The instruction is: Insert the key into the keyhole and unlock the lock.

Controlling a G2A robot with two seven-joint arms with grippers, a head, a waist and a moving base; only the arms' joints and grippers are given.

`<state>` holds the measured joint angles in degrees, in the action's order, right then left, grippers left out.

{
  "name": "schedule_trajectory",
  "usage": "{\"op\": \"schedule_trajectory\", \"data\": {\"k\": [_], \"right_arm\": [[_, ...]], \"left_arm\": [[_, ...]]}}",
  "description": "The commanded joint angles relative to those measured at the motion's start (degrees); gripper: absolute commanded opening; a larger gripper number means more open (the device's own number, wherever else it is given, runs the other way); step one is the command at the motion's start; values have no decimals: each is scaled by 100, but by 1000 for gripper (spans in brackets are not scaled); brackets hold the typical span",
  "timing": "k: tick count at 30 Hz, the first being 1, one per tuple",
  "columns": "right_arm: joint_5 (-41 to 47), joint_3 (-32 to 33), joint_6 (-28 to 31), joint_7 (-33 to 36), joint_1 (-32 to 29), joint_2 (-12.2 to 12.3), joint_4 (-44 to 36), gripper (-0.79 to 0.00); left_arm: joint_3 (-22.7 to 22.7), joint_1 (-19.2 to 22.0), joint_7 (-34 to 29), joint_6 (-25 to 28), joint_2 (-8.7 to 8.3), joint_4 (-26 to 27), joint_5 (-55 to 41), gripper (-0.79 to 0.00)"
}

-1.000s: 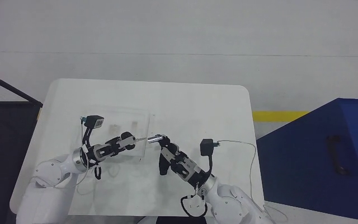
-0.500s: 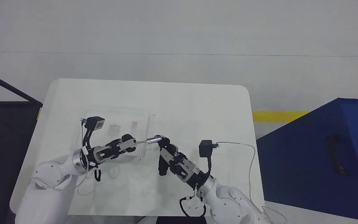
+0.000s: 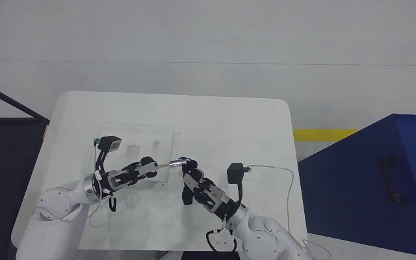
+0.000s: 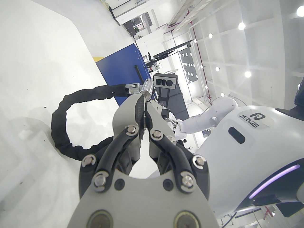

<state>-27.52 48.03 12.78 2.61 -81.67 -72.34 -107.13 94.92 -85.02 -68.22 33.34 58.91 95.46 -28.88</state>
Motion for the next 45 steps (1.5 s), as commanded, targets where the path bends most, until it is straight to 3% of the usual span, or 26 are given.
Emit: {"op": "schedule_trajectory", "data": {"k": [1,18,35,45], "right_arm": [[-49,1,-4,8,-10,-5,-13,-785],[-530,228,-103,398,-169,32,-182,-785],[414,271,160,1262,66,-3,-76,-785],[484,312,145,1347,230,-30,53,-785]], "left_arm": [[-13,3,6,-5,-7,-2,29,-785],[-61,16,-50,-32,-72,9,60,-785],[-103,104,-225,-95,-138,-105,-171,-785],[-141,134,-415,-144,-179,-143,-223,-785]]}}
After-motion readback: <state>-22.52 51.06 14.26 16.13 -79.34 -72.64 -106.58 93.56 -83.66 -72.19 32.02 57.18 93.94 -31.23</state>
